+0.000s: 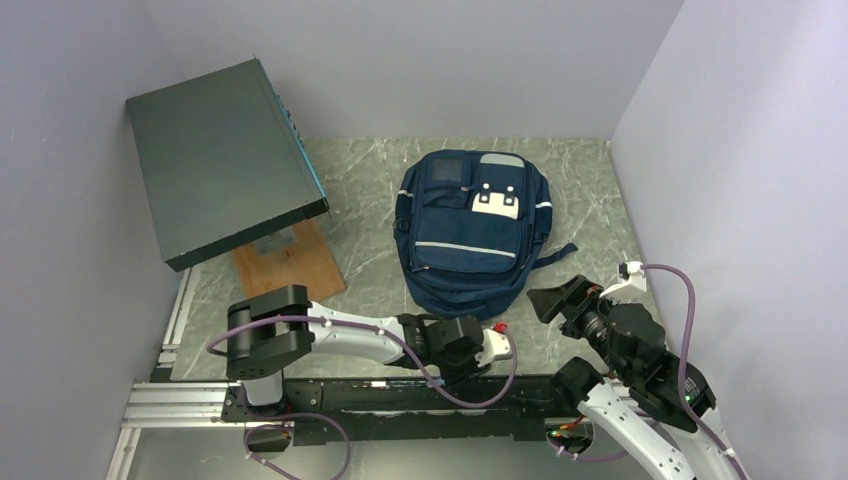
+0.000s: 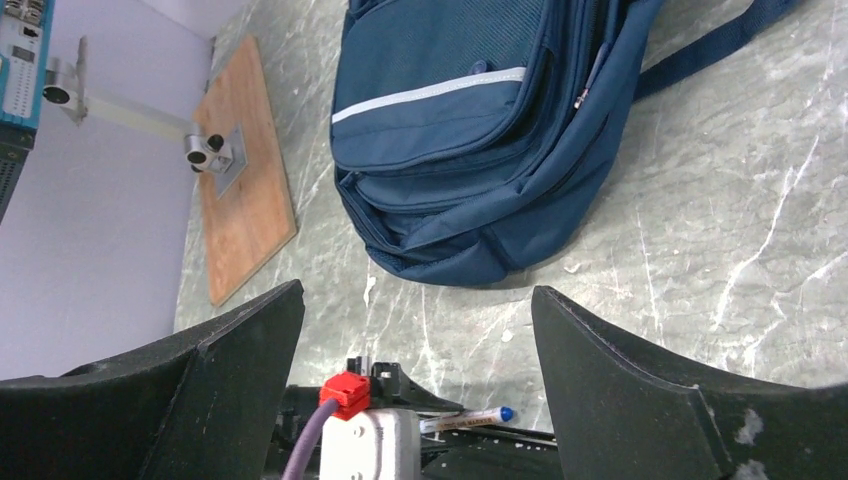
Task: Pack the student bag
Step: Pick up the stationery from the center of the board.
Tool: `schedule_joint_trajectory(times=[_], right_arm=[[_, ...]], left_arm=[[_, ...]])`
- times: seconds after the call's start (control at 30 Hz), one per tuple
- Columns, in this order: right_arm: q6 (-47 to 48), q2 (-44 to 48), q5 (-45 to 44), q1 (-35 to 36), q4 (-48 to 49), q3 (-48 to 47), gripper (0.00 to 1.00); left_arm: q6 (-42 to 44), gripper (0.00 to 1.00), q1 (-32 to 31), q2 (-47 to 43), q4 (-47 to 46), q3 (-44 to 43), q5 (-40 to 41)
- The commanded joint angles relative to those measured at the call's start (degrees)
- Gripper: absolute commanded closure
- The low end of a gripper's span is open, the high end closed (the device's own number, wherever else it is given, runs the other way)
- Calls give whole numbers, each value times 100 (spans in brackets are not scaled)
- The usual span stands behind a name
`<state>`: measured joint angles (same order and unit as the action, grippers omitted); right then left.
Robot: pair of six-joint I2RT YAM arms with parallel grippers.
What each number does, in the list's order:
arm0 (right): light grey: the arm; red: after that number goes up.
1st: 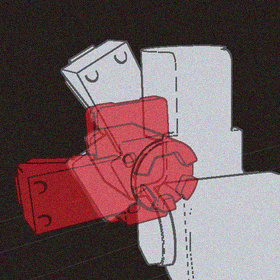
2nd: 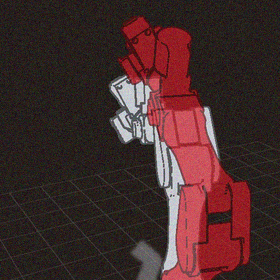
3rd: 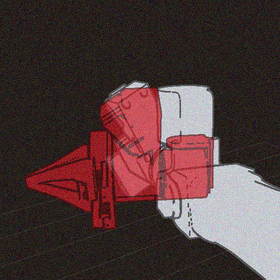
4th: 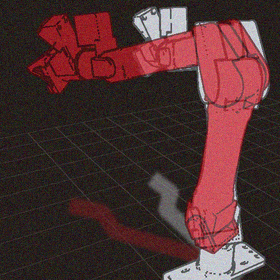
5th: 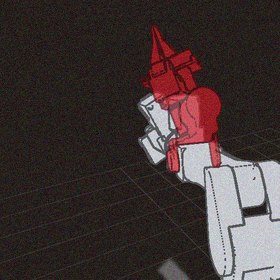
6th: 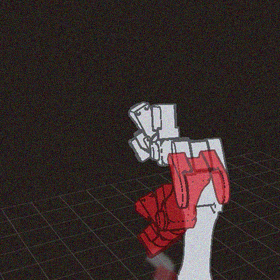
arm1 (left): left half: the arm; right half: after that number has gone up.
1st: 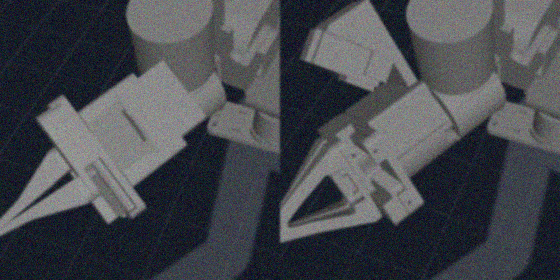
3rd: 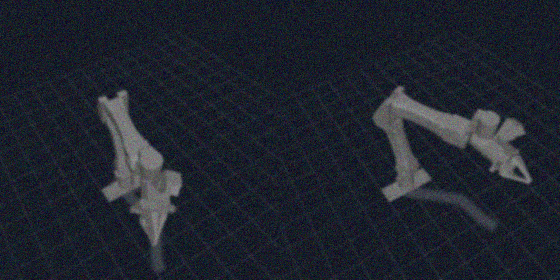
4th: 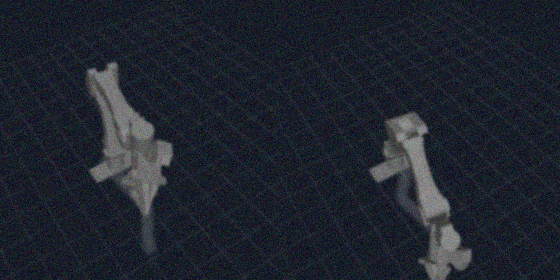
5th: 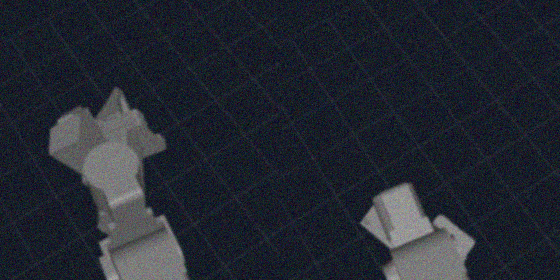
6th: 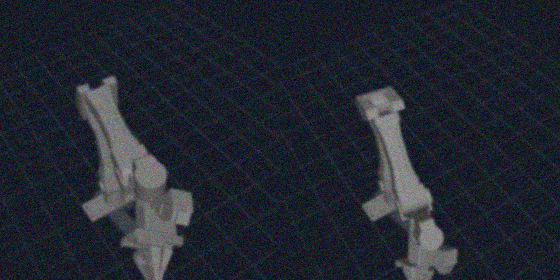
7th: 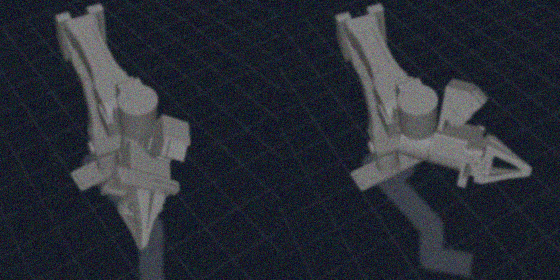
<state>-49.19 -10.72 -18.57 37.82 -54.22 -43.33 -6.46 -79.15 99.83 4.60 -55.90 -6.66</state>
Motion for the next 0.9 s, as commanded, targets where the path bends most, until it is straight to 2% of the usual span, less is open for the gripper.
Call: schedule_joint_trajectory(times=[0.0,0.17,0.3,0.37,0.4,0.43,0.57,0.7,0.8,0.87], right_arm=[[-75,2,-7,18,-102,-39,13],[-60,-27,-15,21,-159,-70,13],[-73,-31,-23,18,-192,-54,13],[-78,-93,-16,21,-186,-24,11],[-130,-152,-34,20,-203,-13,2],[-243,-249,-92,21,-220,12,0],[-747,-790,-207,23,-249,156,0],[-687,-1056,362,15,695,637,0],[-562,-1305,1684,-8,2322,1225,1],[-613,-1639,2645,-27,3258,1356,5]], left_arm=[[47,65,-30,253,135,-333,71],[-24,74,-30,472,256,-419,340],[33,91,-24,378,401,-366,751],[131,97,-2,117,434,-268,1127],[184,100,28,-61,432,-213,1259],[231,100,66,-297,386,-131,1333],[231,100,602,-1613,-64,354,789],[-66,100,1338,-2506,-409,693,-194],[-54,100,1626,-2764,-537,705,-673],[181,100,1640,-2808,-212,575,-582]])
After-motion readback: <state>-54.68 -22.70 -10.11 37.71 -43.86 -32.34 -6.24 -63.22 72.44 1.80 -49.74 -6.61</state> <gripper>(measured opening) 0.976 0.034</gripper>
